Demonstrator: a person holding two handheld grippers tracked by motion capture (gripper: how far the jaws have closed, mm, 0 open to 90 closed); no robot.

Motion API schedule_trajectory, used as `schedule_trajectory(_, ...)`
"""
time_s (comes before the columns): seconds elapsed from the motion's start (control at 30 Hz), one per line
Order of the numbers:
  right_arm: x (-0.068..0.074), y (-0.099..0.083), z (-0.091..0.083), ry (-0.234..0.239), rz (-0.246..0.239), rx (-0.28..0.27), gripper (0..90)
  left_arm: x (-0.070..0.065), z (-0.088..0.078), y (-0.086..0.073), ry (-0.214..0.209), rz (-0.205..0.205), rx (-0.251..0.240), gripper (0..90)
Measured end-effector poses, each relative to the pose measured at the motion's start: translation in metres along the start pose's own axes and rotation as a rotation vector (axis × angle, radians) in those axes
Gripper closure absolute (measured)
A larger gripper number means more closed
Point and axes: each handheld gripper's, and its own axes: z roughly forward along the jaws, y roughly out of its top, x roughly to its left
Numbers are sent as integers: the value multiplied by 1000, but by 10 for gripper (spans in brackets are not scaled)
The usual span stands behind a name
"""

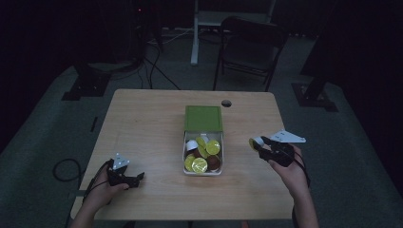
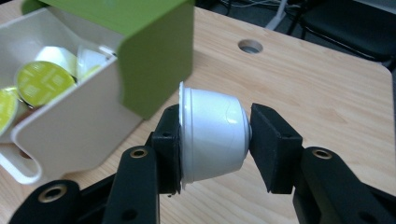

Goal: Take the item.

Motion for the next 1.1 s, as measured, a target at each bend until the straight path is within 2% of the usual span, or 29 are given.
schedule_trajectory(0.47, -25, -40, -9, -83, 62, 41, 567, 0, 0, 0, 0, -1, -2, 89)
schedule_trajectory(0.77, -34, -64, -6, -101, 102, 79, 567, 0, 0, 0, 0, 0, 0, 89)
schedule_trajectory(1.1, -41, -81, -1, -117, 118, 121, 567, 0, 0, 0, 0, 0, 0, 89)
